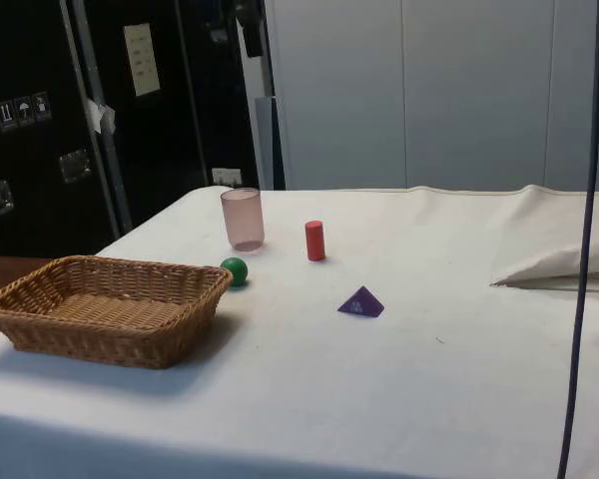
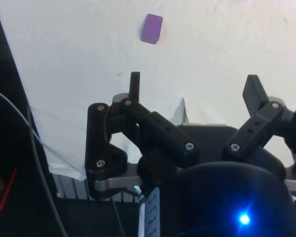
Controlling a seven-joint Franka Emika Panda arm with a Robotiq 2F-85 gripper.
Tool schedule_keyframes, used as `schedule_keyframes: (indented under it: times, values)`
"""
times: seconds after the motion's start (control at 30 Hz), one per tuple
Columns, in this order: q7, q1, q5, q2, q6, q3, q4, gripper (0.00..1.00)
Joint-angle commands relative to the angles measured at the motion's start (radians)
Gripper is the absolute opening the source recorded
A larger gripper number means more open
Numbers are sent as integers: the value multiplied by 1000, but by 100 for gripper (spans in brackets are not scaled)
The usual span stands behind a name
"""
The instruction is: Pick up the triangular block and place it into the basket.
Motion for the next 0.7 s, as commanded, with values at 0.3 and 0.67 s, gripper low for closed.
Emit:
schedule_keyframes:
  times: [0.3,0.67]
  values:
    - [28,6,-14,-55,71,12,-119,100]
    - [35,5,-22,-129,188,24,-283,100]
